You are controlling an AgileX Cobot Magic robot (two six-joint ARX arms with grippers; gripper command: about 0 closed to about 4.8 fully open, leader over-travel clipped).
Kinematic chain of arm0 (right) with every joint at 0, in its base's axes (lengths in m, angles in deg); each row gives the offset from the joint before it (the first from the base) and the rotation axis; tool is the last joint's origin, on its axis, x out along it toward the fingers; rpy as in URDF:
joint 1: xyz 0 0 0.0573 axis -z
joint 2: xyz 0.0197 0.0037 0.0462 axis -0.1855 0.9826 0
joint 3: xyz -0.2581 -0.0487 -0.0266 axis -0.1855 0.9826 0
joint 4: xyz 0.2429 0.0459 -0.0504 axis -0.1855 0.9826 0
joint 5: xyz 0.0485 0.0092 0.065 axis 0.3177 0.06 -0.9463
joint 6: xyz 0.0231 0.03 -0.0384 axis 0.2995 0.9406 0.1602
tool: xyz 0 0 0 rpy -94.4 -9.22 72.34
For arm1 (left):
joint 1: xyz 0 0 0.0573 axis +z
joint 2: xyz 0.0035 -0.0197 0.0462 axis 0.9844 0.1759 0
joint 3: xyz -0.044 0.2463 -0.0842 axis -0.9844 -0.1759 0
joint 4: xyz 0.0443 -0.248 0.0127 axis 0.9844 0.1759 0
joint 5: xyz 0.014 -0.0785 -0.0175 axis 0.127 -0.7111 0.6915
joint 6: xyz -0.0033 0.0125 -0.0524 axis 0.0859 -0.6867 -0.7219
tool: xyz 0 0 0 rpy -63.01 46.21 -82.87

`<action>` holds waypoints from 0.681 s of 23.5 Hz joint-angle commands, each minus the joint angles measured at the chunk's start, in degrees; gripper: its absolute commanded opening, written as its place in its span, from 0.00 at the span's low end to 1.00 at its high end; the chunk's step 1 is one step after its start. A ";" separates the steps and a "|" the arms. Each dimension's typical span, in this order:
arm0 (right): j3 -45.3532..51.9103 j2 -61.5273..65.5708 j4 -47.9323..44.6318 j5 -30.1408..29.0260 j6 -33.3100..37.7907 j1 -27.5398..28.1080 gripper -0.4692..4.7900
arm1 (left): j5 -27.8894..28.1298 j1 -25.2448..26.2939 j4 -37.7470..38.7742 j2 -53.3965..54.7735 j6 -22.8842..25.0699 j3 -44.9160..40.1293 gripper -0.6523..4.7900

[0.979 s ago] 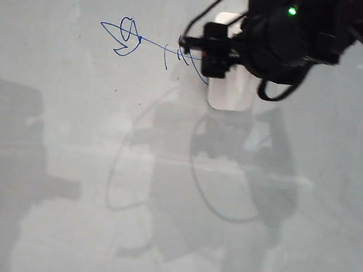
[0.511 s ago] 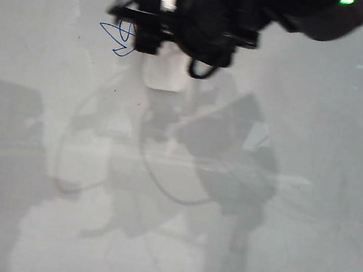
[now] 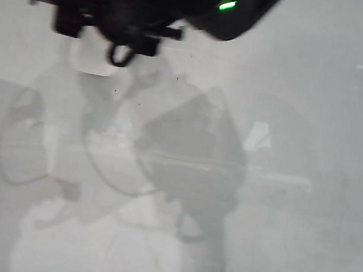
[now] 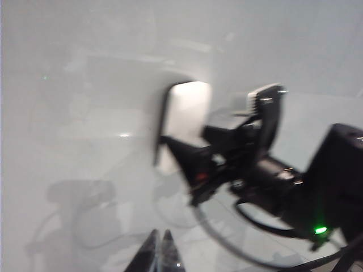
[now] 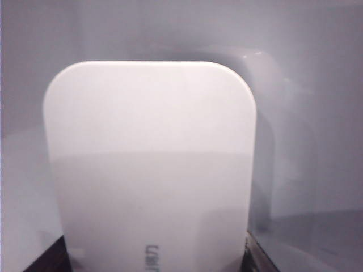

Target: Grab the whiteboard eraser that is attached to the surface of the whiteboard and use it to clean the writing on the whiteboard.

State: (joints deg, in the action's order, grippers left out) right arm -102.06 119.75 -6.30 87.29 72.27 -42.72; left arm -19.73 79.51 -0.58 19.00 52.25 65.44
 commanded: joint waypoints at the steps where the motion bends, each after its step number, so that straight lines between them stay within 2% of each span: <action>1: -5.27 2.56 1.05 0.46 -0.13 0.39 0.48 | 0.17 0.02 -1.33 0.02 0.09 0.31 0.11; 5: -8.24 3.85 2.49 0.13 -0.22 -0.24 0.47 | 0.15 0.02 -1.42 0.02 0.26 0.28 0.11; 6: -8.24 3.82 3.04 1.62 -0.26 -0.22 0.47 | 0.17 0.02 -1.44 0.02 0.28 0.31 0.11; 8: -8.17 3.63 4.66 9.09 -1.05 -0.22 0.47 | 0.13 0.02 -1.44 0.02 0.26 0.28 0.11; 10: -7.26 1.77 5.88 14.88 -5.84 -0.24 0.45 | 0.17 0.02 -1.44 0.02 0.48 0.28 0.11; 11: -5.86 0.04 6.32 15.12 -7.65 -0.61 0.42 | 0.17 0.02 -1.44 0.02 1.25 0.28 0.11; 13: -1.18 -4.94 6.36 15.91 -8.76 -2.19 0.42 | 0.15 0.02 -1.40 0.02 2.08 0.28 0.11; 16: 9.68 -14.08 6.05 21.07 -11.23 -4.24 0.42 | 0.59 0.02 -1.44 0.02 2.19 0.31 0.11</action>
State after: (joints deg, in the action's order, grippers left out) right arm -95.04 107.67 0.76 106.89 62.23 -45.84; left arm -19.49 79.51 -1.26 19.00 53.97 65.44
